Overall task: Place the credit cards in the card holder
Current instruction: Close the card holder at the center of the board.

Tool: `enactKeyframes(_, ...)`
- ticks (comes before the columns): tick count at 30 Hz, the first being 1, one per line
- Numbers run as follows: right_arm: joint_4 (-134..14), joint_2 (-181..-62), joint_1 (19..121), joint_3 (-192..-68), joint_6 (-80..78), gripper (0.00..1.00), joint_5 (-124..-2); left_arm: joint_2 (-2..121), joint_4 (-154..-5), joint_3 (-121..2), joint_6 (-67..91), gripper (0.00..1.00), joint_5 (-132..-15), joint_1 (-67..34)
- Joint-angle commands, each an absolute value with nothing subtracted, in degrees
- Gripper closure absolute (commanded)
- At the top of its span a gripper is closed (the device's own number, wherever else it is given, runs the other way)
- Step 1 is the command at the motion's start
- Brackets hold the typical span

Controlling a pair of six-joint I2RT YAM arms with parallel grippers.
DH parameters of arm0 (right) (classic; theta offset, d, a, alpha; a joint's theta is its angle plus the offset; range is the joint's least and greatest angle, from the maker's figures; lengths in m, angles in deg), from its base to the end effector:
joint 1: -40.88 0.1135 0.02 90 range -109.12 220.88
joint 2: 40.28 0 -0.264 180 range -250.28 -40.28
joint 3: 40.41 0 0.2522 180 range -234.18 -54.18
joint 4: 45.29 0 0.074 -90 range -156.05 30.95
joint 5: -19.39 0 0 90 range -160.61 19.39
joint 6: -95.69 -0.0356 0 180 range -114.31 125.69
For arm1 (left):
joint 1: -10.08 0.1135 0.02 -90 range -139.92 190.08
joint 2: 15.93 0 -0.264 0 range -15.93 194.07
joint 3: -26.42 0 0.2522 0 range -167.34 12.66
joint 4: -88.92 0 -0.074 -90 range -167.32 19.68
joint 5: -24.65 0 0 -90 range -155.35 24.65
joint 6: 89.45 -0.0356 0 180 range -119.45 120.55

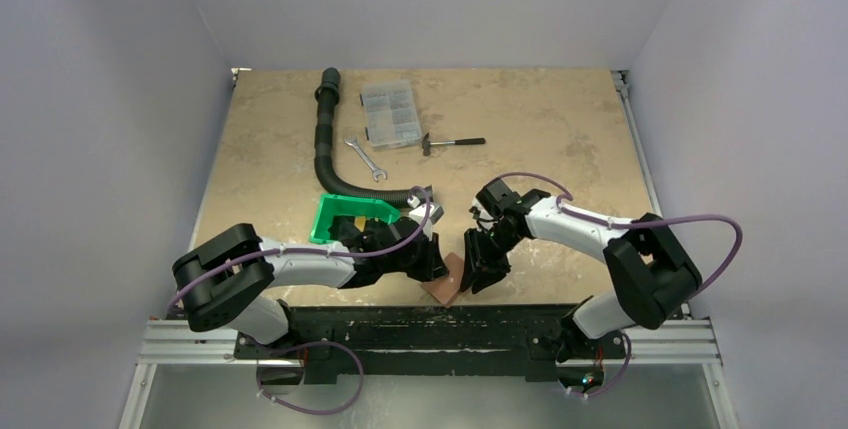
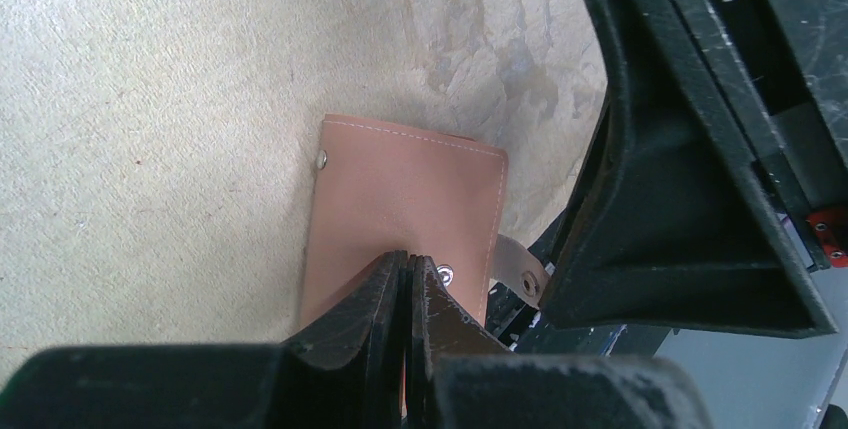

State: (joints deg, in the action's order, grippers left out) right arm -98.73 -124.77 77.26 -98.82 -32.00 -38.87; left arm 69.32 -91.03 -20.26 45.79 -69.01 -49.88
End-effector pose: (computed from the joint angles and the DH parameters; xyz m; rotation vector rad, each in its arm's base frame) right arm 0.1822 0.1575 0.1629 0.0416 -2.8423 -0.8019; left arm 0.1386 -0.2443 0.1510 0.3533 2.4395 -0.9897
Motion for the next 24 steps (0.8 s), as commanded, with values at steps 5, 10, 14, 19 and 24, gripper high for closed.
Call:
enactKeyframes(5,-97.31,-125.47,77.52,-99.55,-33.97,0.64,-38.60,71.34,-83.91,-18.81,44.48,1.00,-70.10,-50.04)
enactKeyframes(10,-97.37,-125.63,77.48,-99.85,-34.16,0.76,-38.88,71.04,-83.81,-18.58,44.46,1.00,-70.10,-50.04)
enactKeyframes(14,-96.53,-125.34,77.51,-99.23,-35.30,0.81,-38.37,70.83,-83.90,-18.47,44.62,1.00,-70.10,-50.04)
enactKeyframes(19,-96.48,-124.97,77.53,-98.82,-35.96,0.80,-38.35,70.64,-83.97,-18.34,44.59,1.00,-70.01,-50.04)
enactKeyframes(24,-96.40,-125.20,77.53,-98.43,-36.04,0.77,-38.27,70.56,-83.99,-18.23,44.65,1.00,-70.05,-50.08)
